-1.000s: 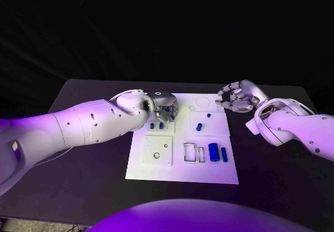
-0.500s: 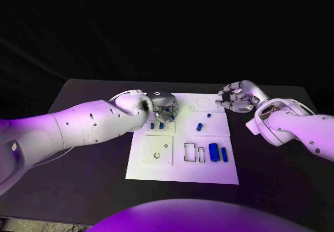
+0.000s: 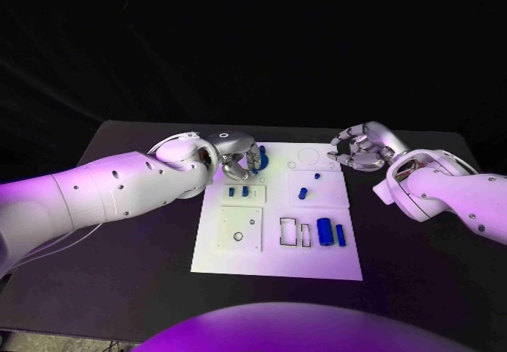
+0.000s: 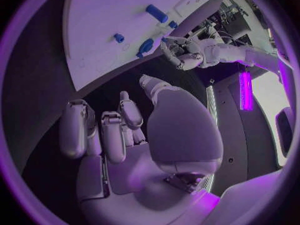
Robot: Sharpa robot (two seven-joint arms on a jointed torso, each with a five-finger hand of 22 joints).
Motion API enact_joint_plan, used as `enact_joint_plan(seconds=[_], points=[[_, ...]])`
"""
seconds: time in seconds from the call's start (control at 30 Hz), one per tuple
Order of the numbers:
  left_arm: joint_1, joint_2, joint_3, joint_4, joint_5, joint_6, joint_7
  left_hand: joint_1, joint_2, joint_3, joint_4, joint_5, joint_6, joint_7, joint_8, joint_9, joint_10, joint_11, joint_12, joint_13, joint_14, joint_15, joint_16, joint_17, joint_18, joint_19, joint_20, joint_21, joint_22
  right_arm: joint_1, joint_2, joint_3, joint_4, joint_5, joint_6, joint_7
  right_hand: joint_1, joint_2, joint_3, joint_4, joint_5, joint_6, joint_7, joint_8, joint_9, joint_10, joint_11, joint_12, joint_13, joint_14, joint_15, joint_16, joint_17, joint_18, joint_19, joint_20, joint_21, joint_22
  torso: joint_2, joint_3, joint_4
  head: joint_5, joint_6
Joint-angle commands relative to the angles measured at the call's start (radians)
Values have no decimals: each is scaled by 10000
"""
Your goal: Assemble the parts on the task board
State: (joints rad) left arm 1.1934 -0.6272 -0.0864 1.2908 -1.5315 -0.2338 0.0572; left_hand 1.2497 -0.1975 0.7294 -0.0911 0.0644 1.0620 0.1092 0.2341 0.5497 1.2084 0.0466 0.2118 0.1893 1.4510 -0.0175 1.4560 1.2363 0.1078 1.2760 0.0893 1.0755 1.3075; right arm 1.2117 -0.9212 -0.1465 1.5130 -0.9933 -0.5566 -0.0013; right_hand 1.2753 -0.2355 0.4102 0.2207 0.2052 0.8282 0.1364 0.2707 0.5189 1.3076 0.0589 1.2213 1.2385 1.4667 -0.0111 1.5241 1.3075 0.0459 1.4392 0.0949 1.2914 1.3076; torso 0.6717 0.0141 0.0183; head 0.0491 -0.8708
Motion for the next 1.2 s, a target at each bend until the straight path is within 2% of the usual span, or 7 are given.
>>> enact_joint_plan(seconds=[0.03,0.23,0.53,0.67,0.93,1.2], points=[[3,-221,68,239,511,-166,162,-82,-28,-56,9,-59,48,-13,-10,4,85,6,-64,-12,46,-11,-27,-23,-56,48,10,13,1272,-5,-5,3,-10,-49,106,45,-82,-1,43,3,55,-32,8,32,9,28,-44,29,10,777,-42,-39,1748,161,-26,-24,-24,1435,-11,2,27,20,19],[-3,-674,138,432,657,95,104,-98,-59,-68,15,-60,33,-10,-45,-10,95,14,-141,-21,18,-23,-58,-94,-41,2,8,-46,1255,-8,-20,3,-28,-49,108,43,-82,-1,43,3,55,-32,8,32,9,28,-44,29,10,777,-42,-39,1748,161,-26,-24,-24,1435,7,-15,11,53,37],[-35,-975,151,390,722,515,-18,-93,-60,-65,17,-76,28,-11,-66,-19,99,14,-194,-27,-14,-36,-88,-165,-28,-36,3,-92,1241,-16,-21,3,-33,-49,113,41,-82,-1,43,3,55,-32,8,32,9,28,-44,29,10,777,-42,-39,1748,161,-26,-24,-24,1435,8,4,-10,112,52],[-45,-1020,151,384,748,607,-13,-96,-64,-68,20,-87,27,-9,-75,-23,106,17,-216,-28,-24,-40,-97,-183,-24,-49,0,-106,1237,-18,-22,3,-30,-49,109,41,-82,-1,43,3,55,-32,8,32,9,28,-44,29,10,777,-42,-39,1748,161,-26,-24,-24,1435,22,-1,-8,116,46],[-68,-957,150,346,805,689,28,-100,-71,-73,22,-96,24,-9,-83,-26,108,17,-233,-30,-32,-41,-103,-197,-23,-57,-1,-114,1235,-20,-7,2,-18,-49,107,40,-82,-1,43,3,55,-32,8,32,9,28,-44,29,10,777,-42,-39,1748,161,-26,-24,-24,1435,26,5,-42,153,16],[-115,-861,149,229,861,699,55,-103,-61,-72,33,-101,21,-7,-98,-32,119,18,-265,-31,-34,-42,-103,-190,-23,-63,-3,-112,1236,-20,-3,2,0,-49,103,41,-82,-1,43,3,55,-32,8,32,9,28,-44,29,10,777,-42,-39,1748,161,-26,-24,-24,1435,21,3,-20,108,-10]])
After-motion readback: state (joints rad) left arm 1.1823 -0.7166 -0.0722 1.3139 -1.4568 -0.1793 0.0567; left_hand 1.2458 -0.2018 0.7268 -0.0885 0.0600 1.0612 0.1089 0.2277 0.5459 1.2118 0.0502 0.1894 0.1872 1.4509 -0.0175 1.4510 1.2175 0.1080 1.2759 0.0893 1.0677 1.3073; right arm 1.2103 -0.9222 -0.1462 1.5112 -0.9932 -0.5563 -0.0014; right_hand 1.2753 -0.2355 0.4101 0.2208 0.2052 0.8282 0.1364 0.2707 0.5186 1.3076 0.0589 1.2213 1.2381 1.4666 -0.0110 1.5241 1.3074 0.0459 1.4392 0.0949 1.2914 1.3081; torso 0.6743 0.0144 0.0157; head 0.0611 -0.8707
